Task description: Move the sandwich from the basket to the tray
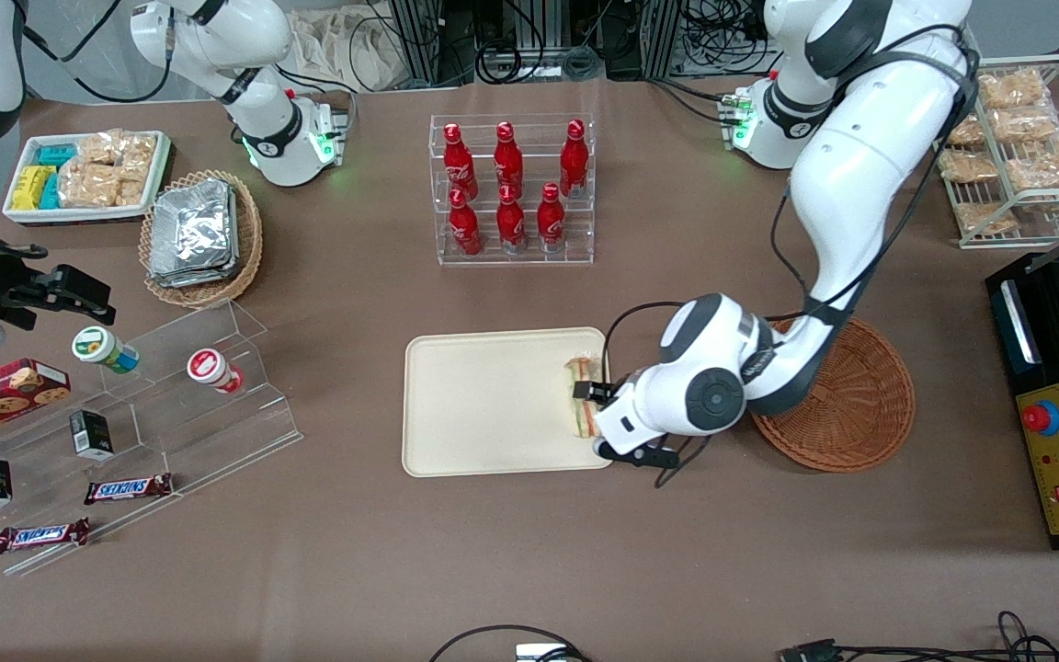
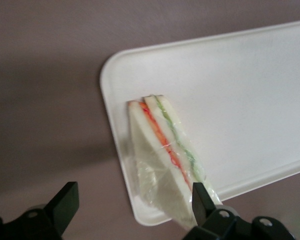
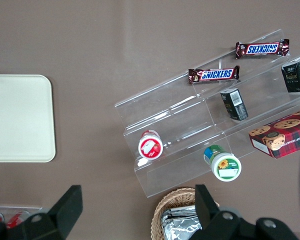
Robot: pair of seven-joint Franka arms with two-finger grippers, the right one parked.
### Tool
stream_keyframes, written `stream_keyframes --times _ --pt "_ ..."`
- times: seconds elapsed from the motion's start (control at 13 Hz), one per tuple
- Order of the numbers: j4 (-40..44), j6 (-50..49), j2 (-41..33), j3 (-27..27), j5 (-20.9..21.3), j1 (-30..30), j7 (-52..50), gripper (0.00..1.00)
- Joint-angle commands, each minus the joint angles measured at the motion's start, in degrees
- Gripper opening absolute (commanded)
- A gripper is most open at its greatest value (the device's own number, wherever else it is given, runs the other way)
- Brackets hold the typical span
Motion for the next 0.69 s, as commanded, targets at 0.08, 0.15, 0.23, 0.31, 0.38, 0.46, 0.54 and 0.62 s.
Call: stream_keyframes --times 0.08,0.15,0.23,0.31,0.38,0.46,0.54,0.62 --pt "-1.2 -8.1 -11.0 -0.1 0.4 4.5 -0.7 1.0" --pt "-1.2 -11.0 -13.7 -0.1 0.3 6.5 -0.4 1.0" --pt "-1.2 -14.6 -16.4 -0.1 0.3 8.3 -0.3 1.0" --pt "-1.2 -18.6 -19.0 -0.2 0.3 10.2 -0.1 1.0" --pt "-1.1 -22.5 -21.5 -0.2 0.3 12.1 0.0 1.0" --pt "-1.1 -26.0 -24.0 -0.2 0.5 13.6 0.6 1.0" --pt "-1.1 -29.3 -26.6 -0.1 1.0 14.7 2.8 1.0" --pt "-1.1 -31.7 -28.8 0.0 1.2 15.5 5.8 1.0"
